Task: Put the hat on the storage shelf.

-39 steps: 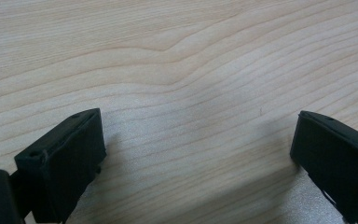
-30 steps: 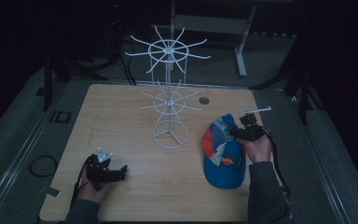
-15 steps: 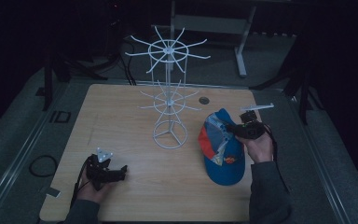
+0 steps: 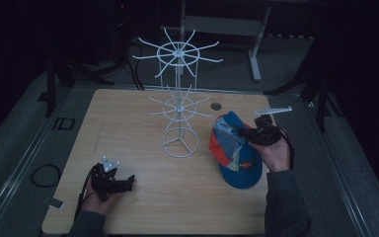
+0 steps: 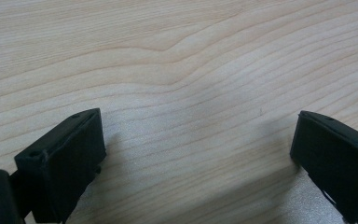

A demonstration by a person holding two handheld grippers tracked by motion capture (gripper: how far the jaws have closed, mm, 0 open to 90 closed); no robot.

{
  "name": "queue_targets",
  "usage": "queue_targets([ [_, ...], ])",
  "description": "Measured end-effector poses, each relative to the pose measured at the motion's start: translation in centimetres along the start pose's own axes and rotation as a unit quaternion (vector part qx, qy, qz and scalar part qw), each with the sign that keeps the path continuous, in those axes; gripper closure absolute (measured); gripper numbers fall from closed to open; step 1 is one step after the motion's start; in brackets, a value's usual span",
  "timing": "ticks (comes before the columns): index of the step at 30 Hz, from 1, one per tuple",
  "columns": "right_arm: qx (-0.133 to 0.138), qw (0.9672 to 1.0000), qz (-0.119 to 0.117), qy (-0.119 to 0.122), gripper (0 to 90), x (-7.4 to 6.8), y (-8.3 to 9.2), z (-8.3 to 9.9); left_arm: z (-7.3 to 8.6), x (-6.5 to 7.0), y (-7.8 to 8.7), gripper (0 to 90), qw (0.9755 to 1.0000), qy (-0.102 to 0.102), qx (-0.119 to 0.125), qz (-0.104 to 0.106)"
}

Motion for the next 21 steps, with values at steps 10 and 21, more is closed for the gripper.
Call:
queue_targets([
  [10, 0.008, 0.9999, -0.009, 0.012, 87.7, -0.5, 0.9, -0.4, 0.0, 0.0, 0.0, 3.1, 1.0000, -0.001, 0.000, 0.000],
  [21, 0.023, 0.9993, -0.014, 0.027, 87.7, -1.1, 2.4, -1.2, 0.0, 0.0, 0.0, 3.1, 1.0000, -0.001, -0.001, 0.000],
])
Point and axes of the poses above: each handheld gripper's, and its own axes: y roughly backward along the jaws, z roughly out of its underside, x roughly to its right, the point moved 4 cm from there along -y, roughly forward along the jaws, and after that the axes turned 2 degrees about z, right-handed, at the moved point
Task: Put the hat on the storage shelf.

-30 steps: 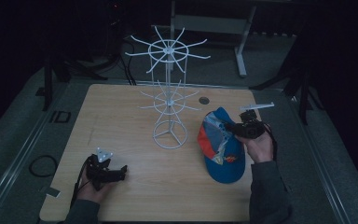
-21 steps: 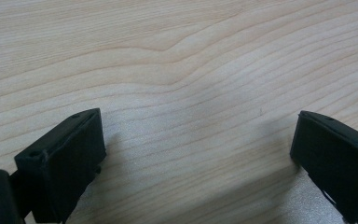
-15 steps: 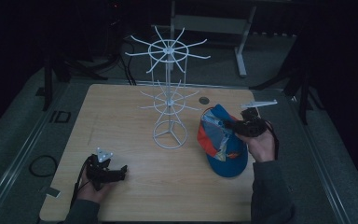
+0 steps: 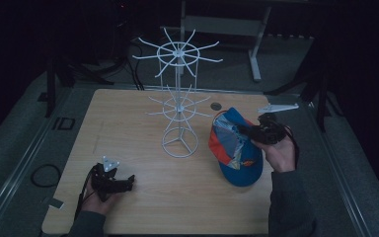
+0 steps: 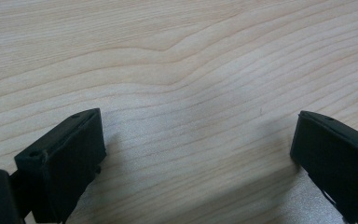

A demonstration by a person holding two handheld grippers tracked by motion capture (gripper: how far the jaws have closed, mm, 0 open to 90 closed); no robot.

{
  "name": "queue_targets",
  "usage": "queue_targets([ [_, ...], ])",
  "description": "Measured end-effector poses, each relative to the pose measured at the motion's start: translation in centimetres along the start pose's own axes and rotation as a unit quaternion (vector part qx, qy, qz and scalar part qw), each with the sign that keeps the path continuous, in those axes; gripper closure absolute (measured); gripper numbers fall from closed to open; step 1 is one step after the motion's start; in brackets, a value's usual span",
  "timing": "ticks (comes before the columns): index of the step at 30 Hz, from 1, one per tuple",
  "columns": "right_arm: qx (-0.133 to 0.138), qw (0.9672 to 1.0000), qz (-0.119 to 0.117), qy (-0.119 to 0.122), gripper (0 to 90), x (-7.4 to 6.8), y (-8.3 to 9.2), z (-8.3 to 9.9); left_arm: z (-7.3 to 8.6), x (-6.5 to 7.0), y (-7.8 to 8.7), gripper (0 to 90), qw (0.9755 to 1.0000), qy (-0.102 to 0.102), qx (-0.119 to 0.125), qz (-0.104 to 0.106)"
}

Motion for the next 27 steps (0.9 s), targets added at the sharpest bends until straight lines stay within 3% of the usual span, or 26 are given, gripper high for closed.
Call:
queue_targets([
  [27, 0.028, 0.9993, -0.013, 0.019, 87.7, -0.7, 3.2, -1.2, 0.0, 0.0, 0.0, 3.1, 1.0000, 0.000, -0.001, 0.000],
])
Point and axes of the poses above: each handheld gripper's, and its own axes: y roughly backward along the jaws, z roughly out of its underside, x roughly to its right, the point moved 4 cm from there along -y, roughly forward along the jaws, and after that the axes turned 2 degrees about z, right-handed, at the moved point
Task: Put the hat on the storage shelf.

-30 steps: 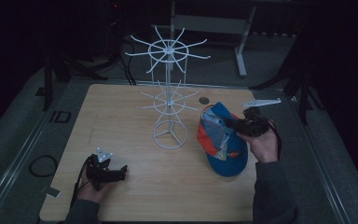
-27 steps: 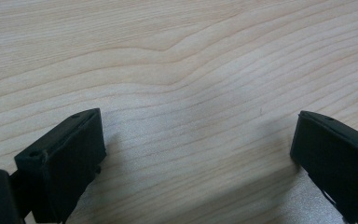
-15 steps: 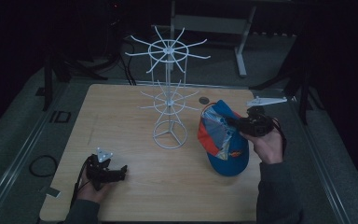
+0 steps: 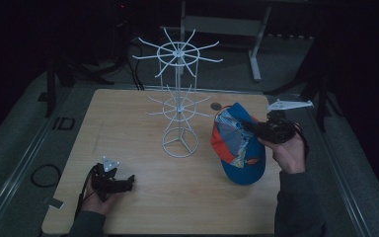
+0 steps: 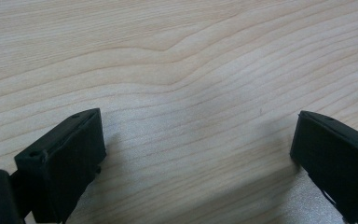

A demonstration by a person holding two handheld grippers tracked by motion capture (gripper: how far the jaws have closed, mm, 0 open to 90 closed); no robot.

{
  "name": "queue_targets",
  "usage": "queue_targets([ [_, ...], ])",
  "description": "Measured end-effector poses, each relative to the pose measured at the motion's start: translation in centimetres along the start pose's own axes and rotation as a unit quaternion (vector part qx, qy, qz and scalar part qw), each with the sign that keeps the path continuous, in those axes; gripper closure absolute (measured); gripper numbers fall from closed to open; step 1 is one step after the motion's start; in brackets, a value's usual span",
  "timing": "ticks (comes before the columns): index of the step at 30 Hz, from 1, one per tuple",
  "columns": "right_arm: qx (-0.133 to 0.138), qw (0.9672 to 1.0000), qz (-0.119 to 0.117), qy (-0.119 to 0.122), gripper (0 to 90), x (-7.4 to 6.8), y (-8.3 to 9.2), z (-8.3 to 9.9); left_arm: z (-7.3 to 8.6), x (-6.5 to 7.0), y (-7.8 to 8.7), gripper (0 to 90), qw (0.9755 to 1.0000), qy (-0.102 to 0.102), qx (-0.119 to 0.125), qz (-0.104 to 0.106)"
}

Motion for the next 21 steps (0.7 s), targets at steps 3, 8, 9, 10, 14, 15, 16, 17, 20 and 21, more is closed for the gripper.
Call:
queue_targets([
  [3, 0.005, 1.0000, 0.000, -0.001, 87.7, 0.0, 0.5, -0.2, 0.0, 0.0, 0.0, 3.1, 1.0000, 0.000, 0.000, 0.000],
  [8, 0.010, 0.9999, -0.010, 0.001, 87.7, 0.0, 1.0, -0.5, 0.0, 0.0, 0.0, 3.1, 1.0000, 0.000, 0.000, 0.000],
  [9, 0.010, 0.9999, -0.011, 0.001, 87.7, 0.0, 1.1, -0.5, 0.0, 0.0, 0.0, 3.1, 1.0000, 0.000, 0.000, 0.000],
  [10, 0.009, 0.9999, -0.012, 0.002, 87.7, -0.1, 1.1, -0.5, 0.0, 0.0, 0.0, 3.1, 1.0000, 0.000, 0.000, 0.000],
  [14, 0.012, 0.9998, -0.015, 0.003, 87.7, -0.1, 1.3, -0.7, 0.0, 0.0, 0.0, 3.1, 1.0000, 0.000, 0.000, 0.000],
  [15, 0.013, 0.9998, -0.015, 0.003, 87.7, -0.1, 1.4, -0.8, 0.0, 0.0, 0.0, 3.1, 1.0000, 0.000, 0.000, 0.000],
  [16, 0.014, 0.9998, -0.016, 0.004, 87.7, -0.2, 1.4, -0.8, 0.0, 0.0, 0.0, 3.1, 1.0000, 0.000, 0.000, 0.000],
  [17, 0.015, 0.9997, -0.017, 0.005, 87.7, -0.2, 1.5, -0.9, 0.0, 0.0, 0.0, 3.1, 1.0000, 0.000, 0.000, 0.000],
  [20, 0.018, 0.9996, -0.019, 0.007, 87.7, -0.3, 1.6, -1.1, 0.0, 0.0, 0.0, 3.1, 1.0000, 0.000, 0.000, 0.000],
  [21, 0.018, 0.9996, -0.021, 0.009, 87.7, -0.4, 1.7, -1.1, 0.0, 0.0, 0.0, 3.1, 1.0000, 0.000, 0.000, 0.000],
])
Point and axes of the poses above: each handheld gripper's, and its own axes: y roughly backward along the jaws, z roughly out of its underside, x roughly to its right, the point moved 4 cm from there along -y, roughly forward along the jaws, and after that the axes turned 2 degrees about z, right-handed, at the moved point
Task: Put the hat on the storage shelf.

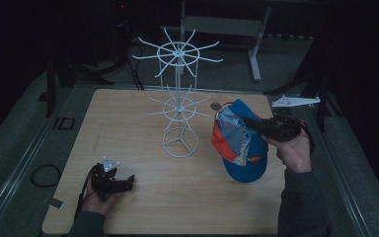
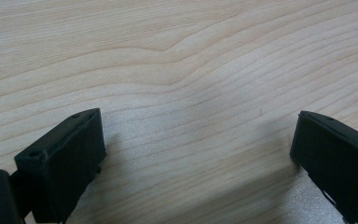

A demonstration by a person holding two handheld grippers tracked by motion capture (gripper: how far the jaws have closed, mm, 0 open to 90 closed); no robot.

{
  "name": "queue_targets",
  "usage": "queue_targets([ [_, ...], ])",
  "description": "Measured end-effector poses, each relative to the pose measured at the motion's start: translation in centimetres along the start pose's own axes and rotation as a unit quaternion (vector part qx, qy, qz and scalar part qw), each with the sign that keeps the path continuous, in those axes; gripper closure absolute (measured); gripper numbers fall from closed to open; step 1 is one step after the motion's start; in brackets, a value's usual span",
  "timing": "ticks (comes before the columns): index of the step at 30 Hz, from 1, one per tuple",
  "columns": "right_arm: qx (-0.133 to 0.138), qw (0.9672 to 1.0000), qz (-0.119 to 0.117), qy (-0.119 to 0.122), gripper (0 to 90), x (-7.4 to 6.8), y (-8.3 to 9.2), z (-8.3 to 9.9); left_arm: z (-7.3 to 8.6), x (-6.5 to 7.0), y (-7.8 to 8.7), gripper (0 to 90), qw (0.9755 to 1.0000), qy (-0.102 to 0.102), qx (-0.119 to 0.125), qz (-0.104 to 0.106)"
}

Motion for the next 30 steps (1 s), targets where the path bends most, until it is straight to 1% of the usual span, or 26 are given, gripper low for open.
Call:
queue_targets([
  [7, 0.012, 0.9999, -0.005, 0.006, 87.7, -0.2, 0.5, -0.6, 0.0, 0.0, 0.0, 3.1, 1.0000, 0.000, 0.000, 0.000],
  [22, 0.034, 0.9992, -0.019, 0.009, 87.7, -0.3, 1.3, -1.5, 0.0, 0.0, 0.0, 3.1, 1.0000, 0.000, 0.000, 0.000],
  [30, 0.042, 0.9989, -0.019, 0.014, 87.7, -0.8, 1.5, -1.8, 0.0, 0.0, 0.0, 3.1, 1.0000, 0.000, 0.000, 0.000],
])
Point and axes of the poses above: each handheld gripper's, and its own axes: y roughly backward along the jaws, z roughly out of its underside, x roughly to its right, the point moved 4 cm from there along -y, roughly forward along the jaws, and after that the axes turned 2 degrees about z, right-handed, at the moved point
